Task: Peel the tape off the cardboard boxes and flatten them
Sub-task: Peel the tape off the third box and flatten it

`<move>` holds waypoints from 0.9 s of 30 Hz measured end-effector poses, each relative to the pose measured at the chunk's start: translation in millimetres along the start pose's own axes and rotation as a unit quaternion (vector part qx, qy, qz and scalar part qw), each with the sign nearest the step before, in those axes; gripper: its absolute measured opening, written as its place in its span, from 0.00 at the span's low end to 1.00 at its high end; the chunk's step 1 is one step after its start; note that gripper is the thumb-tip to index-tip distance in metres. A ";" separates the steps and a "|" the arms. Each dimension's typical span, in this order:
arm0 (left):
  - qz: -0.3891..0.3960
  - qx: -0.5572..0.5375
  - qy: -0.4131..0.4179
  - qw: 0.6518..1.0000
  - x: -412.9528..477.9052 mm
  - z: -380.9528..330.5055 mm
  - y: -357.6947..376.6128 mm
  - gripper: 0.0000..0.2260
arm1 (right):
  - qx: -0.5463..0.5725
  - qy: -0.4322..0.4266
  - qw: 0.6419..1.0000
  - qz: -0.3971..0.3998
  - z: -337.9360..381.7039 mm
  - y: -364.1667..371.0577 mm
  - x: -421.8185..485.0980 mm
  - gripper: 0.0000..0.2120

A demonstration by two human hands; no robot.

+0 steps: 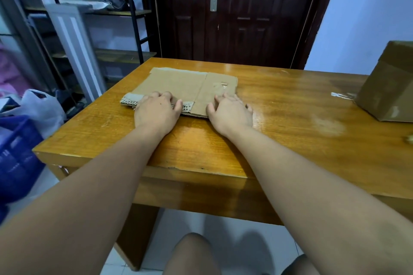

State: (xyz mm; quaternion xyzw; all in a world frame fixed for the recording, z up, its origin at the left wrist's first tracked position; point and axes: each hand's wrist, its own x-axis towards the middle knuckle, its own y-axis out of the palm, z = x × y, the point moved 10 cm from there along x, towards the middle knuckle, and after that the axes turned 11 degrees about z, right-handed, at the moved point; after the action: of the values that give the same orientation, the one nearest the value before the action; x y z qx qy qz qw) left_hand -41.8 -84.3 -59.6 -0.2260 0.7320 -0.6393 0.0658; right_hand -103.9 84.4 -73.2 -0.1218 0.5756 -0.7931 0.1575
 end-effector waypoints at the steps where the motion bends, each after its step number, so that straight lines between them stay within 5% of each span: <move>1: 0.000 0.005 0.000 1.000 -0.5 0.1 0.5 0.22 | 0.018 -0.013 1.000 0.007 -0.9 1.0 -0.9 0.26; 8: -0.058 -0.002 0.076 0.995 -12.1 -18.0 -11.9 0.27 | 0.174 -0.045 0.977 -0.117 -13.7 -27.6 -18.4 0.21; 13: -0.086 0.036 0.165 0.982 -28.9 -41.3 -19.8 0.34 | 0.285 -0.029 0.949 -0.129 -23.3 -29.7 -23.1 0.18; 17: -0.082 0.069 0.201 0.974 -29.2 -51.6 -20.1 0.33 | 0.432 0.058 0.888 -0.146 -55.6 -30.6 -29.6 0.14; 20: -0.079 0.124 0.242 0.959 -38.1 -67.3 -18.8 0.29 | 0.463 0.059 0.877 -0.119 -62.4 -30.2 -35.8 0.13; 27: -0.126 0.024 0.310 0.942 -66.4 -141.8 -40.8 0.17 | 0.107 -0.094 0.975 -0.171 -37.2 -70.1 -71.4 0.13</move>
State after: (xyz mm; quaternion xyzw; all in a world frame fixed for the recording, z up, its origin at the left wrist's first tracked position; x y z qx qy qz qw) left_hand -27.3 68.6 -8.3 -0.1049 0.6662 -0.6983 -0.2400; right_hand -59.8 164.9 -18.8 -0.2751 0.4406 -0.8503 0.0849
